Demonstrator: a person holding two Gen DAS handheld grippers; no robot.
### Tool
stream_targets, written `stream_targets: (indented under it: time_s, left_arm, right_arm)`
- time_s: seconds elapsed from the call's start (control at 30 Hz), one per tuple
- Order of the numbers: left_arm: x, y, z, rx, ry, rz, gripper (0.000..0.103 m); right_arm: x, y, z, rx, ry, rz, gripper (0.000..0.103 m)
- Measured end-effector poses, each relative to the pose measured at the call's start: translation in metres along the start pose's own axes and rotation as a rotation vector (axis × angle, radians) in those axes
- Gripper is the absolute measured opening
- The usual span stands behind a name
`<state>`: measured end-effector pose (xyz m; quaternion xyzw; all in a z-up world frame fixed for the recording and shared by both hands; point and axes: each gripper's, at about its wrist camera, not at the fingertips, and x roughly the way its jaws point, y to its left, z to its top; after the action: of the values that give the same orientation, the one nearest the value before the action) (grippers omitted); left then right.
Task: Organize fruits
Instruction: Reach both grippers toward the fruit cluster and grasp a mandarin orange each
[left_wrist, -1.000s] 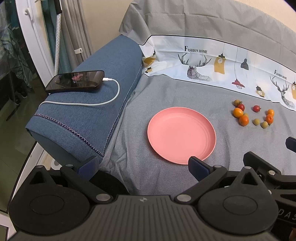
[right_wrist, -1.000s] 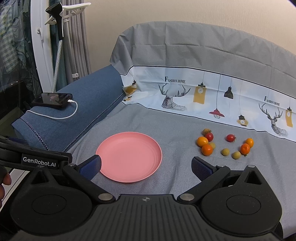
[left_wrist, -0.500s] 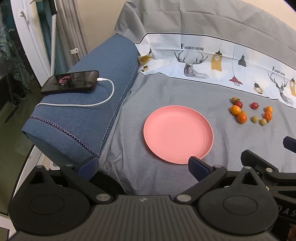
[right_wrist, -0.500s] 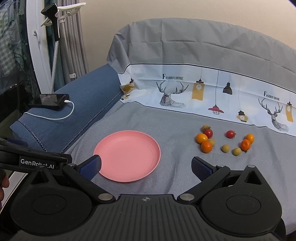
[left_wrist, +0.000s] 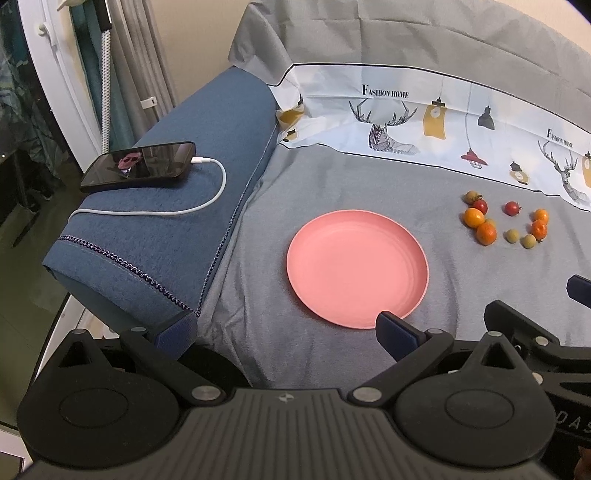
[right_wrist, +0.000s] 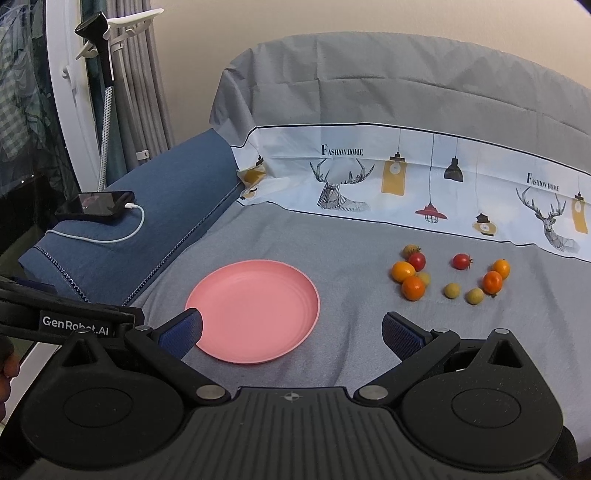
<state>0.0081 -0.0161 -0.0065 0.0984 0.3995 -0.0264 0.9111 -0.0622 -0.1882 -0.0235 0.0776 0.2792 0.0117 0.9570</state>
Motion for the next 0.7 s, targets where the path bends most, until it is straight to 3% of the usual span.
stream_targets:
  time_s: [0.17, 0.33, 0.53, 0.7]
  left_arm:
    - [0.005, -0.006, 0.005, 0.01, 0.029, 0.011, 0.103]
    - [0.015, -0.024, 0.018, 0.029, 0.035, 0.002, 0.103]
    - [0.032, -0.056, 0.038, 0.053, 0.033, -0.048, 0.103]
    - [0.056, -0.095, 0.06, 0.061, 0.008, -0.132, 0.103]
  right_arm:
    - [0.004, -0.013, 0.0, 0.053, 0.004, 0.004, 0.102]
    - [0.012, -0.04, -0.004, 0.123, 0.048, -0.048, 0.102]
    - [0.029, -0.083, -0.007, 0.177, 0.041, -0.142, 0.102]
    - [0.047, -0.13, -0.011, 0.222, 0.042, -0.244, 0.102]
